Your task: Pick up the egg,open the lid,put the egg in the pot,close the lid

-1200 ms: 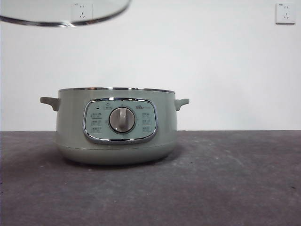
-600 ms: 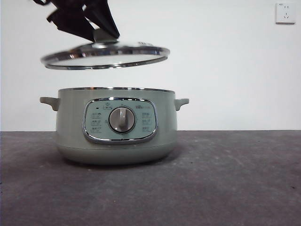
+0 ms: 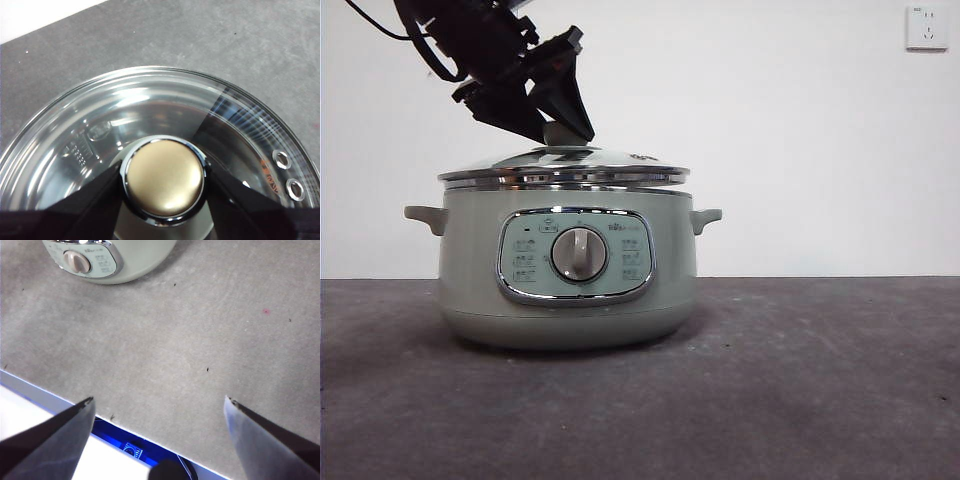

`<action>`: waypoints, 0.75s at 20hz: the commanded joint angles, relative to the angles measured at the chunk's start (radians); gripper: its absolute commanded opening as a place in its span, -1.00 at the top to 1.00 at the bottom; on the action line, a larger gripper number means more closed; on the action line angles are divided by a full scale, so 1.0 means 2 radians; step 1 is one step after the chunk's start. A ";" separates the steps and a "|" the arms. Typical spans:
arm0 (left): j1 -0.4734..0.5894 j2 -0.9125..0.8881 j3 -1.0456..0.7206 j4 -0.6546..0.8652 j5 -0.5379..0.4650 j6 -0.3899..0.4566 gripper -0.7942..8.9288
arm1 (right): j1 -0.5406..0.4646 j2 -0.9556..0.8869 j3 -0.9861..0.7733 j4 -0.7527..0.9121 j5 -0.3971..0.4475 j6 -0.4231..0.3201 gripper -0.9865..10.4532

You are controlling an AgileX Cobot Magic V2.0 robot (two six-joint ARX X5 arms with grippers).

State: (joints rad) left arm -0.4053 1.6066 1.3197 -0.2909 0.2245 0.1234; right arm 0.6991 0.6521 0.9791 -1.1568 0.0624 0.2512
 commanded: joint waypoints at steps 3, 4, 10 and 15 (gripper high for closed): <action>-0.001 0.011 0.015 0.020 0.005 0.006 0.85 | 0.001 -0.001 -0.007 0.003 0.001 0.006 0.06; -0.001 0.016 0.015 0.020 0.005 0.006 0.85 | 0.001 -0.001 -0.007 0.004 0.001 0.006 0.06; -0.001 0.032 0.015 -0.009 0.005 0.006 0.85 | 0.001 -0.001 -0.007 0.005 0.005 0.005 0.06; -0.001 0.032 0.015 -0.020 0.006 0.006 0.82 | 0.001 -0.001 -0.007 0.011 0.005 0.005 0.06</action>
State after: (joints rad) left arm -0.4053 1.6581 1.3487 -0.3195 0.2260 0.1303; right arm 0.6991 0.6521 0.9787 -1.1439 0.0708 0.2512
